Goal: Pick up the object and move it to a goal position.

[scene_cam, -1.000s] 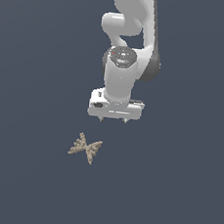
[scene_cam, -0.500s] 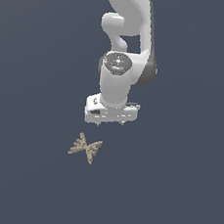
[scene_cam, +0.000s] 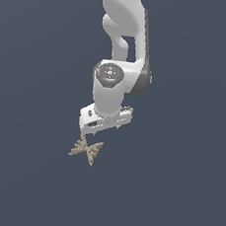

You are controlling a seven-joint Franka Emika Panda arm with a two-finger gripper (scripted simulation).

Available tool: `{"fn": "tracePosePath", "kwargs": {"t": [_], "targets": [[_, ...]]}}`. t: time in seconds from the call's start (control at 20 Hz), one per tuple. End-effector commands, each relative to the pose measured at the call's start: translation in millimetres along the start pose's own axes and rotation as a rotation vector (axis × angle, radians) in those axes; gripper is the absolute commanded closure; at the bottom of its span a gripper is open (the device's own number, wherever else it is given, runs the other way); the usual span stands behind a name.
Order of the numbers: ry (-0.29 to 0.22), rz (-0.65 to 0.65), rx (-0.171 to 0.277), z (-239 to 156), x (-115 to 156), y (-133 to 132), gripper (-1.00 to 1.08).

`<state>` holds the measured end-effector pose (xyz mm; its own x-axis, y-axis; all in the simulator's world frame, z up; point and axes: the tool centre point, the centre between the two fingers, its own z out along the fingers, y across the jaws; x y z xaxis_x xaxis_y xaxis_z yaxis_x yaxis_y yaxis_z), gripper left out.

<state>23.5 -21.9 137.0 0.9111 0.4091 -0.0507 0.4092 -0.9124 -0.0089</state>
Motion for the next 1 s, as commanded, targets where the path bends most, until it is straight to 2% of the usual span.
{"fn": "tracePosePath", "kwargs": {"t": [0.0,0.95], "targets": [[-0.003,-0.061,0.003,5,2,7,-1.0],[-0.014,-0.504,0.033,42,11,57,-1.0]]}}
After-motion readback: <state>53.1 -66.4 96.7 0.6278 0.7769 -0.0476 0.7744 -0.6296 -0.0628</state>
